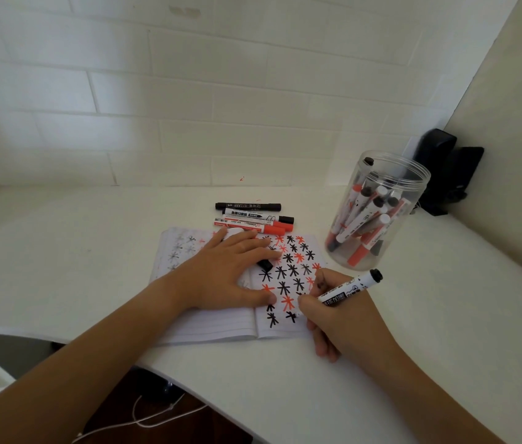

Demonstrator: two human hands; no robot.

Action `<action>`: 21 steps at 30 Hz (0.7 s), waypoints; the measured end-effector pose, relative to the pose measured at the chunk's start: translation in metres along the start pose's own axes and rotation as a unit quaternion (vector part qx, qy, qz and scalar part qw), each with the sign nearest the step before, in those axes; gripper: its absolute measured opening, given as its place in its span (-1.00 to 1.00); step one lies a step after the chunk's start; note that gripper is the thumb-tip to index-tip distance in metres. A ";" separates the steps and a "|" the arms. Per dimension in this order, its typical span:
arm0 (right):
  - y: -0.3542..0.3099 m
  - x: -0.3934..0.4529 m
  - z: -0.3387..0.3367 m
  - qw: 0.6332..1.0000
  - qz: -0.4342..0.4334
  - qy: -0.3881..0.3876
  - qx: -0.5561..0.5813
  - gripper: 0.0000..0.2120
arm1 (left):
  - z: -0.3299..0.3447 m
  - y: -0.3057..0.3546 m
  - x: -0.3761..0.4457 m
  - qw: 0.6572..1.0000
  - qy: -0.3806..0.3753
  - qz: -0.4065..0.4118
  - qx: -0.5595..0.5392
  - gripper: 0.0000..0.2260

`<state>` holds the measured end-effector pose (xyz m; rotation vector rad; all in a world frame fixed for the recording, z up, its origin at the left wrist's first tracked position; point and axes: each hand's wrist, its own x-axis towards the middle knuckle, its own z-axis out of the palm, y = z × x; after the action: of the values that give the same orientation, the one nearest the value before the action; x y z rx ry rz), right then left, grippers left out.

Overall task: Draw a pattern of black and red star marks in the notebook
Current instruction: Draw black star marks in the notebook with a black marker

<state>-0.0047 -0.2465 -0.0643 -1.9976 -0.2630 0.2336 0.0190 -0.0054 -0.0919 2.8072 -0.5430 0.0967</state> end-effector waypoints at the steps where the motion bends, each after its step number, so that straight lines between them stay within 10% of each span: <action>1: 0.000 -0.001 -0.001 1.000 0.005 0.003 -0.002 -0.79 | 0.000 0.000 0.000 1.000 0.001 0.001 0.001 -0.27; 21: 0.001 -0.001 -0.003 0.998 -0.017 -0.048 -0.027 -0.77 | 0.001 -0.001 -0.001 1.000 0.007 0.015 -0.010 -0.42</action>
<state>-0.0044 -0.2495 -0.0645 -2.0355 -0.3670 0.3051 0.0183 -0.0041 -0.0929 2.7785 -0.5797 0.1152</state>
